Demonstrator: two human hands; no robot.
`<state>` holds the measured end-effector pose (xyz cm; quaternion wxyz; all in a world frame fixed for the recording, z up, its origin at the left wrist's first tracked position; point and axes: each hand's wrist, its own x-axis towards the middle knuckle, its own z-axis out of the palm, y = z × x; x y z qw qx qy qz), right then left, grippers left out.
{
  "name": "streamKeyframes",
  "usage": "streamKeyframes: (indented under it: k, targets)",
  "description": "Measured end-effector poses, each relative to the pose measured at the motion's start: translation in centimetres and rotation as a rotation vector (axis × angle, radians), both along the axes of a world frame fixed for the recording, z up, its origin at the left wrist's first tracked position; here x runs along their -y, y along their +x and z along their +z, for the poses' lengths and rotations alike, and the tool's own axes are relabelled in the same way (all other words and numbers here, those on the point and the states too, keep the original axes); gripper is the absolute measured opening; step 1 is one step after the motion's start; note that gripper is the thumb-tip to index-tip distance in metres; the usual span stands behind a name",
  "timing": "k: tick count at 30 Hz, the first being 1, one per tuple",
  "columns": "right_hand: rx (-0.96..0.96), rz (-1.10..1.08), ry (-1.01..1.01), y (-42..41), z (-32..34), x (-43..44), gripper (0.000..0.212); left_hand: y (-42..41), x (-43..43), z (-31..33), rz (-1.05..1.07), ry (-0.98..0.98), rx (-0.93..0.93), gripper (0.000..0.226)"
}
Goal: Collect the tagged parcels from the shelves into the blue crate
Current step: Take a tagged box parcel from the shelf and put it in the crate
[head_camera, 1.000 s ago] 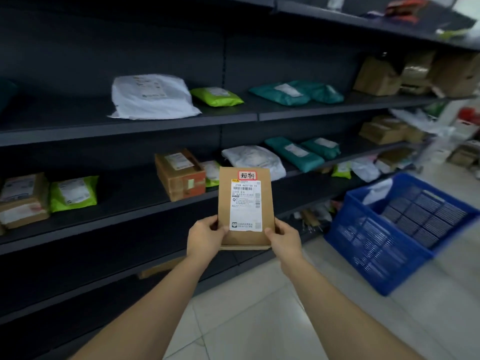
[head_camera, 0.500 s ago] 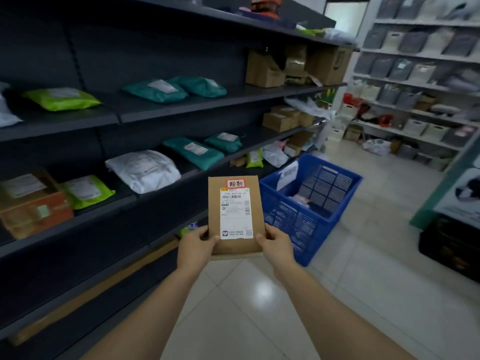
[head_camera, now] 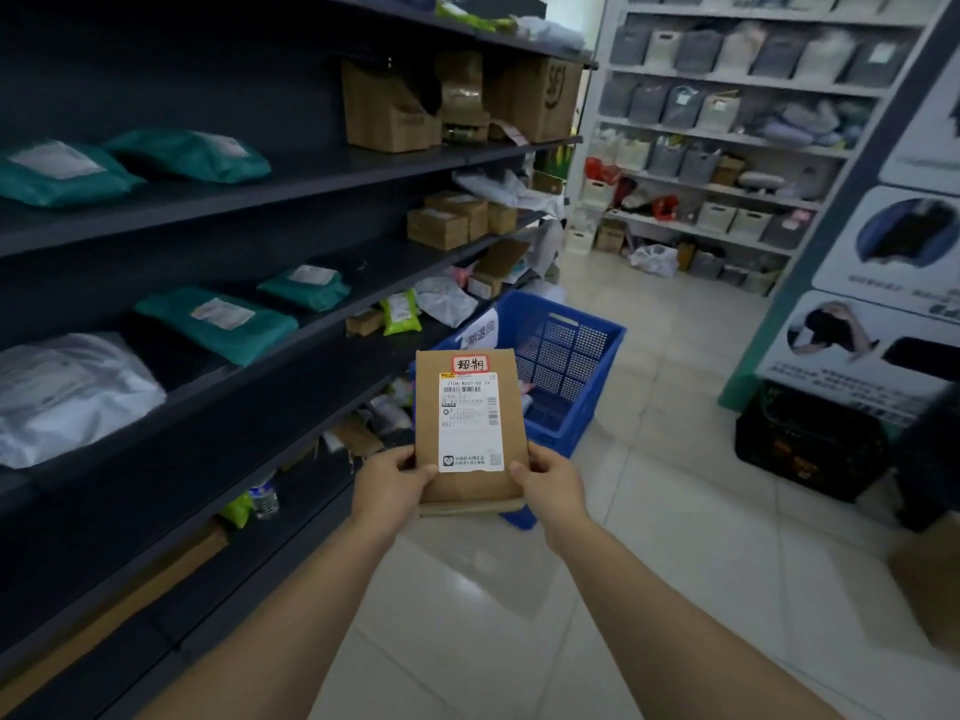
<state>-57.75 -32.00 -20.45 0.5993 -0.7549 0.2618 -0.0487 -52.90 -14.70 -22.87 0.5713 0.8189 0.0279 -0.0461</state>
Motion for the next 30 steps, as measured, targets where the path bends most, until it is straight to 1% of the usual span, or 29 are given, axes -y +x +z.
streamKeyframes:
  k: [4,8,12,19,26,30]
  targets:
    - [0.01,-0.04,-0.004,4.4,-0.5,5.1,0.038,5.2,5.2,-0.8,-0.037,-0.006,-0.007,0.035]
    - [-0.008,-0.067,-0.024,9.2,-0.7,10.3,0.037,10.5,10.6,-0.8,-0.084,0.004,-0.012,0.03]
    - [-0.029,-0.094,-0.024,14.2,-0.6,15.3,0.041,15.5,15.7,-0.7,-0.118,0.005,-0.047,0.03]
    - [-0.066,-0.126,-0.013,22.5,-1.9,23.9,0.041,23.9,24.0,-1.5,-0.143,0.037,-0.074,0.032]
    - [-0.087,-0.056,-0.049,32.0,-4.1,34.3,0.04,32.2,34.0,-3.3,-0.093,0.003,-0.135,0.025]
    - [-0.14,0.016,-0.085,37.2,-4.7,40.0,0.043,36.3,39.3,-3.8,-0.048,0.022,-0.179,0.024]
